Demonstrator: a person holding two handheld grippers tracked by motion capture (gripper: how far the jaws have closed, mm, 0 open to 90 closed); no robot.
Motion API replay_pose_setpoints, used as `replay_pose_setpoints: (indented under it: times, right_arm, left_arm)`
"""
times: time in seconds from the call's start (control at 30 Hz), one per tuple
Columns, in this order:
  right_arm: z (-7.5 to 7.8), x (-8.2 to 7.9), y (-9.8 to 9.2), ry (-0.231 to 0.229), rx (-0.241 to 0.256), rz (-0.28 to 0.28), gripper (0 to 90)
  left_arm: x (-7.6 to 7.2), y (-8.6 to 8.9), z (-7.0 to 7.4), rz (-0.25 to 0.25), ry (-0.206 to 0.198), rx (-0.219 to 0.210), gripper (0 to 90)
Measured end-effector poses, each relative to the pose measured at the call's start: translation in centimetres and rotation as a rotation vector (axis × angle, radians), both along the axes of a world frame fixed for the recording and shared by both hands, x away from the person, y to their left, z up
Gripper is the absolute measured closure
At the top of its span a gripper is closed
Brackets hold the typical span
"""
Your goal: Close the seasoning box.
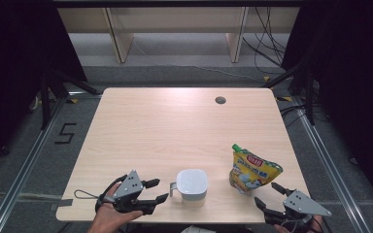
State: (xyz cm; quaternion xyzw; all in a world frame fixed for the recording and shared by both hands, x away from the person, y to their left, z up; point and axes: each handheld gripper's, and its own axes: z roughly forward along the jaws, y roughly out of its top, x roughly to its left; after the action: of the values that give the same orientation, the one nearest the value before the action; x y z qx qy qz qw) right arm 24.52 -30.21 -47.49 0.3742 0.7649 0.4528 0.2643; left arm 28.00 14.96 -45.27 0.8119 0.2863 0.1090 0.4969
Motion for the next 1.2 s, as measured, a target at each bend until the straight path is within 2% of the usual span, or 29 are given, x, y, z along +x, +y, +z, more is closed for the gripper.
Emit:
replay_pose_setpoints:
  times: [0.03, 0.07, 0.13, 0.17, 0.2, 0.27, 0.3, 0.33, 0.37, 0.4, 0.43, 0.47, 0.5, 0.53, 0.57, 0.6, 0.63, 0.67, 0.7, 0.73, 0.83, 0.87, 0.9, 0.93, 0.97, 1.03, 1.07, 1.1, 1.2]
  right_arm:
    - [0.0, 0.1, -0.1, -0.029, -0.015, 0.000, 25.7]
    - [0.1, -0.1, 0.0, -0.007, -0.006, -0.005, 25.5]
    - [0.2, -0.2, 0.1, 0.010, 0.003, 0.001, 25.2]
    - [0.2, -0.1, 0.1, 0.002, -0.008, 0.003, 25.2]
    - [0.2, 0.0, 0.0, -0.022, -0.017, 0.008, 25.2]
    - [0.2, -0.1, 0.0, -0.005, -0.001, 0.005, 24.5]
    - [0.2, 0.0, -0.1, -0.014, -0.001, 0.016, 24.0]
    - [0.2, -0.1, -0.1, -0.003, 0.020, 0.020, 23.5]
    - [0.2, -0.2, -0.1, 0.009, 0.025, 0.022, 22.9]
    - [0.2, -0.2, -0.1, 0.015, 0.019, 0.025, 21.9]
    - [0.2, -0.4, -0.1, 0.028, 0.025, 0.019, 20.7]
    - [0.2, -0.7, 0.0, 0.056, 0.043, 0.013, 19.4]
    - [0.1, -0.7, 0.0, 0.062, 0.045, 0.018, 18.8]
    - [0.0, -0.5, -0.1, 0.046, 0.043, 0.034, 18.4]
    - [0.0, -0.5, -0.3, 0.034, 0.038, 0.040, 17.5]
    - [0.0, -0.9, -0.1, 0.065, 0.058, 0.027, 16.9]
    - [-0.1, -0.6, -0.3, 0.024, 0.024, 0.048, 16.9]
    - [-0.1, -0.8, -0.2, 0.044, 0.041, 0.053, 16.9]
    - [-0.1, -1.0, -0.1, 0.067, 0.053, 0.050, 16.8]
    - [-0.1, -0.9, -0.2, 0.050, 0.026, 0.065, 16.8]
    - [-0.3, -1.1, -0.1, 0.066, 0.029, 0.070, 16.6]
    - [-0.3, -1.1, -0.1, 0.067, 0.019, 0.068, 16.5]
    - [-0.4, -1.1, -0.1, 0.076, 0.021, 0.074, 16.5]
    - [-0.4, -1.0, -0.2, 0.048, -0.005, 0.064, 16.5]
    - [-0.4, -1.1, -0.1, 0.079, 0.005, 0.059, 16.5]
    - [-0.6, -0.9, 0.0, 0.076, 0.002, 0.075, 16.5]
    - [-0.6, -0.9, -0.1, 0.069, -0.019, 0.069, 16.5]
    - [-0.6, -1.0, 0.0, 0.087, -0.008, 0.070, 16.5]
    - [-0.7, -0.9, 0.0, 0.090, -0.016, 0.080, 16.5]
  left_arm:
    - [-0.1, 0.1, -0.2, 0.005, 0.010, 0.014, 41.4]
    - [-0.1, 0.4, -0.5, -0.005, 0.009, 0.043, 40.1]
    - [-0.3, 0.4, -1.0, 0.007, 0.020, 0.033, 37.9]
    - [-0.4, 0.6, -1.2, 0.007, 0.023, 0.040, 37.3]
    - [-0.4, 0.6, -1.4, 0.013, 0.029, 0.022, 36.4]
    - [-0.2, 1.1, -1.6, 0.010, 0.018, 0.049, 35.2]
    - [-0.3, 1.1, -1.8, 0.026, 0.036, 0.017, 34.7]
    - [-0.4, 1.3, -1.8, 0.022, 0.034, 0.041, 34.1]
    - [-0.3, 1.4, -1.9, 0.014, 0.020, 0.039, 33.1]
    - [-0.3, 1.6, -1.9, 0.001, 0.018, 0.062, 32.1]
    - [-0.4, 1.5, -2.1, 0.000, 0.021, 0.051, 31.1]
    - [-0.6, 1.6, -2.3, 0.007, 0.035, 0.069, 30.0]
    - [-0.7, 1.4, -2.6, 0.007, 0.028, 0.061, 29.3]
    - [-0.9, 1.4, -2.8, 0.015, 0.042, 0.078, 28.5]
    - [-0.8, 1.4, -3.1, 0.004, 0.021, 0.086, 27.9]
    - [-0.8, 1.3, -3.3, -0.002, 0.018, 0.088, 27.5]
    - [-1.0, 1.4, -3.5, 0.005, 0.033, 0.100, 27.0]
    - [-1.1, 1.3, -3.6, 0.012, 0.045, 0.109, 26.5]
    - [-1.2, 1.3, -3.6, 0.021, 0.035, 0.122, 26.4]
    - [-1.3, 1.1, -3.8, 0.032, 0.033, 0.107, 26.1]
    - [-1.6, 1.0, -3.9, 0.030, 0.043, 0.102, 24.6]
    - [-1.6, 1.0, -3.8, 0.023, 0.030, 0.129, 24.3]
    - [-1.6, 0.9, -4.0, 0.025, 0.021, 0.108, 24.3]
    - [-1.6, 0.9, -4.0, 0.029, 0.023, 0.125, 24.2]
    - [-1.6, 0.9, -3.9, 0.032, 0.031, 0.135, 24.2]
    - [-1.6, 0.7, -4.0, 0.029, 0.033, 0.120, 24.0]
    - [-1.5, 0.9, -3.9, 0.012, 0.036, 0.147, 23.8]
    - [-1.5, 0.9, -3.9, 0.013, 0.028, 0.148, 23.7]
    - [-1.6, 0.7, -4.0, 0.026, 0.029, 0.123, 23.6]
